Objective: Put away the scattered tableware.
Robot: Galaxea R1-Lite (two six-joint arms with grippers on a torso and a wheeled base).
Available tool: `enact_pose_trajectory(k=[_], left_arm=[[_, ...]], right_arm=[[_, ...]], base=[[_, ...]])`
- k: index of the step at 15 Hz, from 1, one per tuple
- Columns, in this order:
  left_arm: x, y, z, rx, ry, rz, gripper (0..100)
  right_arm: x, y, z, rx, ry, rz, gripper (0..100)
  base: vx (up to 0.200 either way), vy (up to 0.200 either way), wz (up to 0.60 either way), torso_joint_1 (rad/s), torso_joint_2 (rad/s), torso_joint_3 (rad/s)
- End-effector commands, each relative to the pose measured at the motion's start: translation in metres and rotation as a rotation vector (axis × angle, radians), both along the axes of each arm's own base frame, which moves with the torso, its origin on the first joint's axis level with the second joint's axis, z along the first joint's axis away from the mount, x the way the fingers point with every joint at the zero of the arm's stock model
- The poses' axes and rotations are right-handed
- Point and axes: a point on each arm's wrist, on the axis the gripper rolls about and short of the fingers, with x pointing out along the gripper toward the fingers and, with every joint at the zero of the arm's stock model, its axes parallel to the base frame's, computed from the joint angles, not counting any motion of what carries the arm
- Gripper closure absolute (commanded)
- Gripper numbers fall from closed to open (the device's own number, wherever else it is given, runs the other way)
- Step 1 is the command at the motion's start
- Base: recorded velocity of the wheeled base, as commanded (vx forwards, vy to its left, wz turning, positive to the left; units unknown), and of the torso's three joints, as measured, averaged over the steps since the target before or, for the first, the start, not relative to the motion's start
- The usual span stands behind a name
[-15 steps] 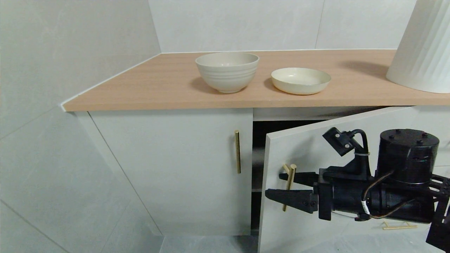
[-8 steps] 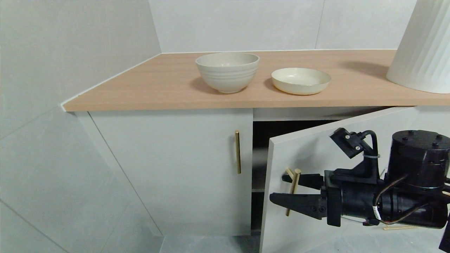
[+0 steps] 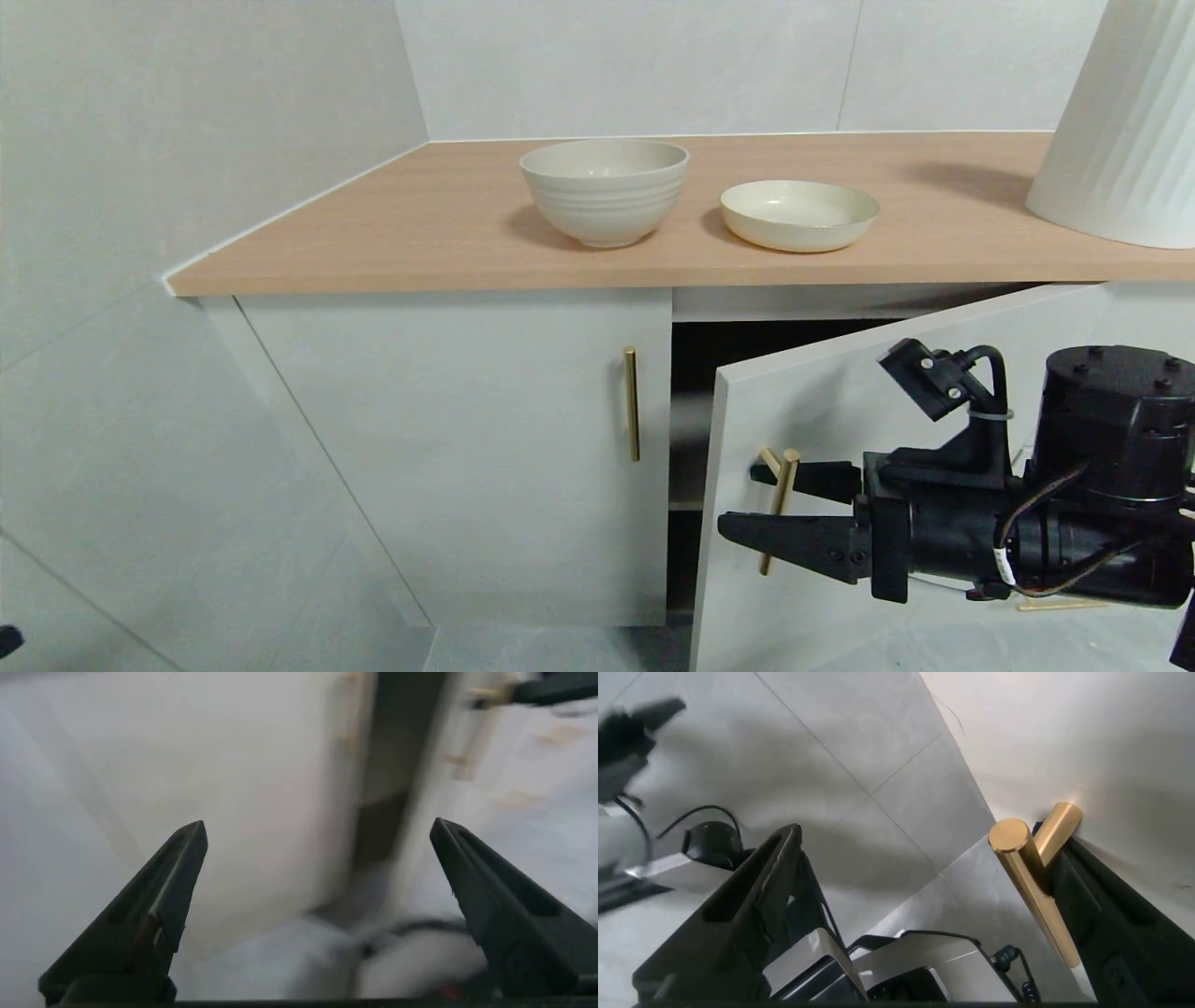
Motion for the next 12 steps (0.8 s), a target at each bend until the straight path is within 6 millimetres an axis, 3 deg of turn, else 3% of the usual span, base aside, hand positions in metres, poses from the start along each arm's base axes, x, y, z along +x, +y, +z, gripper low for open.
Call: enact_pose_trajectory(k=[1,3,6,9,12], left_arm=[[0.084,-0.01,0.032,-0.028,0.281,-0.245,0],[0.128,-0.022,0.022,-0.028,0.386,-0.314,0],[0.17,-0.038,0.001,-0.079,0.444,-0.343,0],[0.178,-0.07,-0.011,-0.219,0.543,-0.447,0],[0.177,-0.085,-0.014,-0.315,0.6,-0.488,0]], right_arm=[[0.001,0.001,-0.002,-0.005,0.006,0.0,0],[0.0,0.0,-0.002,-0.004,0.005,0.0,0],[0.0,0.0,-0.001,-0.002,0.002,0.0,0],[0.0,0.0,-0.002,-0.005,0.005,0.001,0],[0.001,0.0,-0.003,-0.008,0.008,-0.001,0]], base=[[0.0,0.0,0.0,0.0,0.0,0.0],[0.0,0.0,0.0,0.0,0.0,0.0],[0.0,0.0,0.0,0.0,0.0,0.0],[0.0,0.0,0.0,0.0,0.0,0.0],[0.0,0.0,0.0,0.0,0.0,0.0]])
